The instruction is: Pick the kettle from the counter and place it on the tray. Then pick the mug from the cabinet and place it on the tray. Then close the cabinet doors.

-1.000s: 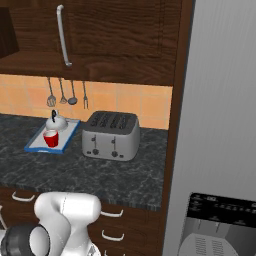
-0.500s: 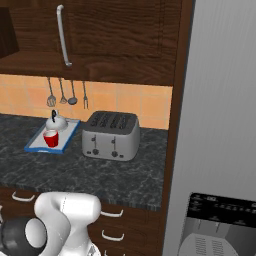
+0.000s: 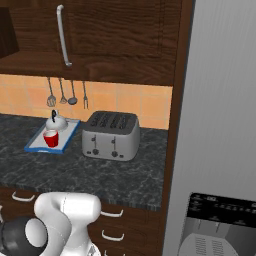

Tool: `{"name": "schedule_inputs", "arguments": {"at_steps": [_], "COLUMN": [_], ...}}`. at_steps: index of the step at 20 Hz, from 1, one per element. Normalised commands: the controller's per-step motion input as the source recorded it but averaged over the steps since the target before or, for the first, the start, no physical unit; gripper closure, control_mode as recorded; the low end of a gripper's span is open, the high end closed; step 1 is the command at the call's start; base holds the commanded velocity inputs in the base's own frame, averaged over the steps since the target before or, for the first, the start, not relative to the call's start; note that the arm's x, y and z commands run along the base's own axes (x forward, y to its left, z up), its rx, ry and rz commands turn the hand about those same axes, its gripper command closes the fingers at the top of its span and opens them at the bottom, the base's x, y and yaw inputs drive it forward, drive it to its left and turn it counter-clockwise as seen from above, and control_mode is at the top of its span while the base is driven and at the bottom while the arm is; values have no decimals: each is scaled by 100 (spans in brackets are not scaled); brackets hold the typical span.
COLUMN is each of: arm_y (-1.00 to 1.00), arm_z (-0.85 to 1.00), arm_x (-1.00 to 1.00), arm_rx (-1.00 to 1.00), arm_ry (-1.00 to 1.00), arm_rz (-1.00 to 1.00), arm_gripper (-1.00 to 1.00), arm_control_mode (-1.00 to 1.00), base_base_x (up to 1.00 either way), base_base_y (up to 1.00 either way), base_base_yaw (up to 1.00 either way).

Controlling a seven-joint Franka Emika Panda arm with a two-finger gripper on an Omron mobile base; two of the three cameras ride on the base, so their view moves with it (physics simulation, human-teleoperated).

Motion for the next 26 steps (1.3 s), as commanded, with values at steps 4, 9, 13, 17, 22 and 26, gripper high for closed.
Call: {"name": "schedule_inputs", "arguments": {"at_steps": [4, 9, 13, 17, 22, 26], "arm_y": [57, 56, 48, 27, 21, 40], "arm_z": [5, 8, 4, 4, 4, 0], "arm_x": [-37, -34, -45, -51, -30, -3], "arm_rx": [2, 6, 8, 12, 15, 10], "arm_ry": [0, 0, 0, -4, -2, 0], "arm_rz": [15, 14, 12, 16, 7, 0], "arm_gripper": [-100, -100, -100, -100, -100, -100], "arm_control_mode": [-100, -100, -100, -100, -100, -100], "base_base_x": [0, 0, 0, 0, 0, 0], "base_base_y": [0, 0, 0, 0, 0, 0], "base_base_yaw": [0, 0, 0, 0, 0, 0]}}
